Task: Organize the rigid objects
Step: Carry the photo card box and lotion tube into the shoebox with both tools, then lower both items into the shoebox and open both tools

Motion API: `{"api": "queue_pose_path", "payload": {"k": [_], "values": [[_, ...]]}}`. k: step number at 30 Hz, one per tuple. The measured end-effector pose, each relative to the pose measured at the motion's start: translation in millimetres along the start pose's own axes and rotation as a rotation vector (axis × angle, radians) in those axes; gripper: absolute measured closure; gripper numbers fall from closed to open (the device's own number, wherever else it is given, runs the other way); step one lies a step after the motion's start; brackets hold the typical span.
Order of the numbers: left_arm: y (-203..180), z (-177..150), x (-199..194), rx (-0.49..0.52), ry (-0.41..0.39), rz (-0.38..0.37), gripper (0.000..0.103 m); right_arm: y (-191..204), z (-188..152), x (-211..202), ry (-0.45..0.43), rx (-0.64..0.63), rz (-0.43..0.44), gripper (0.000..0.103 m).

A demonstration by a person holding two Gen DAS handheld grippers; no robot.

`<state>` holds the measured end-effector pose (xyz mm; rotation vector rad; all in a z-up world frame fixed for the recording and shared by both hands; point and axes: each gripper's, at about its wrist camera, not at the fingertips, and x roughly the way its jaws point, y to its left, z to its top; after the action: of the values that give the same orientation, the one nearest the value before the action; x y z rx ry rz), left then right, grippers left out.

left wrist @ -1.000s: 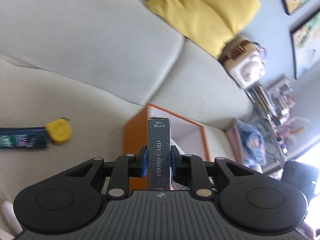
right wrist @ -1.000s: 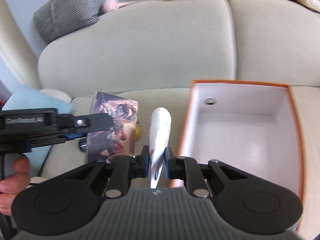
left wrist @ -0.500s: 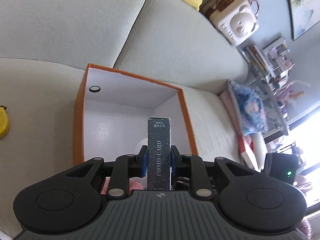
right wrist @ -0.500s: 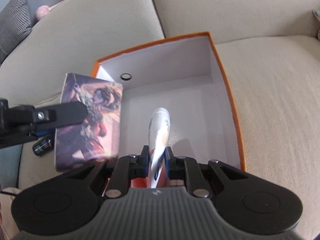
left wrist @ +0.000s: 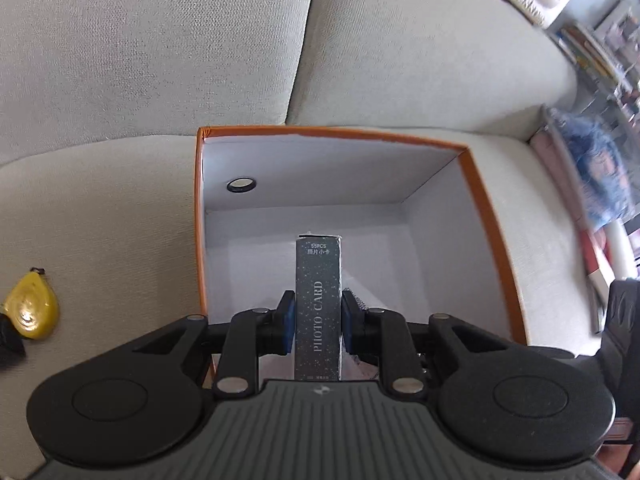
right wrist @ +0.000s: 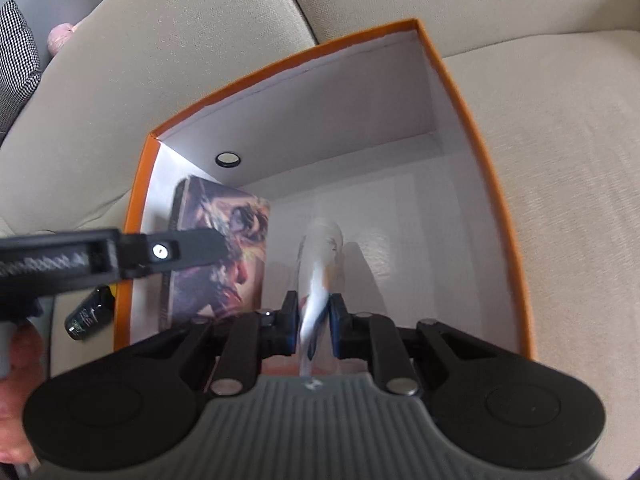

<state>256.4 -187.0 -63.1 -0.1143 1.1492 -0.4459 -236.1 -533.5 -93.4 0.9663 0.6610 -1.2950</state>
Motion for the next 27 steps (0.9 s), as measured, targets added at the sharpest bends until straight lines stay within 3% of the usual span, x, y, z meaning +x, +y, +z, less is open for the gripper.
{"api": "queue_pose_path", "payload": {"k": [4,9,13,21,27], "values": [[-8,-1,7,0.044,0.013,0.074,0.078,1,2,13,0.021,-0.008,0.022,0.086],[-25,-6,11,0.141,0.034,0.173,0.078,0,-1,17,0.045,-0.059,-0.034,0.078],[-25,-12,15,0.123,0.084,0.146,0.078,0,-2,15,0.023,-0.065,-0.031,0.078],[-29,-15,24,0.16,0.141,0.203,0.076,1,-11,15,0.013,-0.119,-0.064,0.078],[-25,-16,16,0.155,0.151,0.184,0.071,1,-11,14,0.011,-0.124,-0.064,0.078]]}}
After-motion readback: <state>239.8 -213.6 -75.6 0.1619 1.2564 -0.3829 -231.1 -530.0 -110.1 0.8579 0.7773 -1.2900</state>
